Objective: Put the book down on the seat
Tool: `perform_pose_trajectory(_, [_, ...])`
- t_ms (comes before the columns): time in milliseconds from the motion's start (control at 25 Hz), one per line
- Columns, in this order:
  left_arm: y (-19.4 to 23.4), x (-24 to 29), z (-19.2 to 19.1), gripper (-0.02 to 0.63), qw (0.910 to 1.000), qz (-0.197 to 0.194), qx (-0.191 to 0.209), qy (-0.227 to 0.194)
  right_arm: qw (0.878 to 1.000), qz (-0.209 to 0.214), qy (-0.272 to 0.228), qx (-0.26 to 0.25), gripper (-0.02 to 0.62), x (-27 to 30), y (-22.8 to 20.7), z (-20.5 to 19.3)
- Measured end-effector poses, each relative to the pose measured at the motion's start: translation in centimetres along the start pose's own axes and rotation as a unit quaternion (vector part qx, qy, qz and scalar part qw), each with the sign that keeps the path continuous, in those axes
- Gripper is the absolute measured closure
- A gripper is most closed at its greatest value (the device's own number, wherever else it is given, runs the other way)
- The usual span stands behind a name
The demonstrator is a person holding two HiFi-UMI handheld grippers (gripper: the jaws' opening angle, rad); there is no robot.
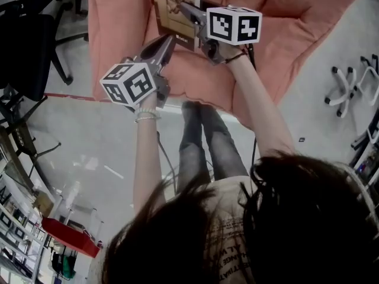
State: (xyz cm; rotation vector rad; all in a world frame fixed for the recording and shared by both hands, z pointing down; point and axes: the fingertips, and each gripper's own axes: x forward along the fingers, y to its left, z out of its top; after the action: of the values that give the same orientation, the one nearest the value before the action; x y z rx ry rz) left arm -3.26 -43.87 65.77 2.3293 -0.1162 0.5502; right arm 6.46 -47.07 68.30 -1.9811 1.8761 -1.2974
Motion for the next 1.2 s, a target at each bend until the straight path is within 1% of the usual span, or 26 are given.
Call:
perform_pose_trajectory(80, [0.3, 0.5, -0.3, 0.617, 1.0, 0.0, -0.005, 0.006, 1.0, -0.005, 0.008, -0.001, 0.448, 0.6, -0.5, -0.6])
perform_pose_trajectory(280, [0.9, 1.4, -1.3, 0.617, 0.9998, 0.001, -0.013, 0.017, 1.0, -0.003, 0.008, 0.023, 0.448, 1.5, -1.7, -1.2])
perform_pose_trajectory(480, [1.2, 2.2, -1.8, 0.617, 0.9997, -0.002, -0.02, 0.013, 1.0, 0.008, 0.018, 0.022, 0.448, 2.2, -2.3, -1.4])
perform_pose_trajectory(720, [1.7, 2.8, -1.9, 0.617, 0.9995, 0.001, -0.031, 0.009, 0.999, 0.018, 0.014, 0.028, 0.445, 2.7, -2.9, -1.1])
perform_pose_trajectory(880, [1.9, 2.9, -2.1, 0.617, 0.9995, 0.002, -0.031, 0.011, 0.999, 0.023, 0.012, 0.036, 0.443, 2.7, -3.2, -1.2])
perform_pose_trajectory(1000, [2.1, 3.1, -2.2, 0.617, 0.9993, 0.0, -0.033, 0.015, 0.999, 0.01, 0.013, 0.039, 0.443, 2.9, -3.7, -1.2])
perform_pose_trajectory(1080, [2.2, 3.3, -2.2, 0.617, 0.9993, -0.001, -0.034, 0.019, 0.999, -0.004, 0.021, 0.031, 0.439, 2.9, -4.1, -1.3])
perform_pose_trajectory(1200, [2.3, 3.5, -2.2, 0.617, 0.9992, -0.003, -0.034, 0.022, 0.998, -0.033, 0.044, 0.017, 0.41, 2.8, -5.0, -2.1])
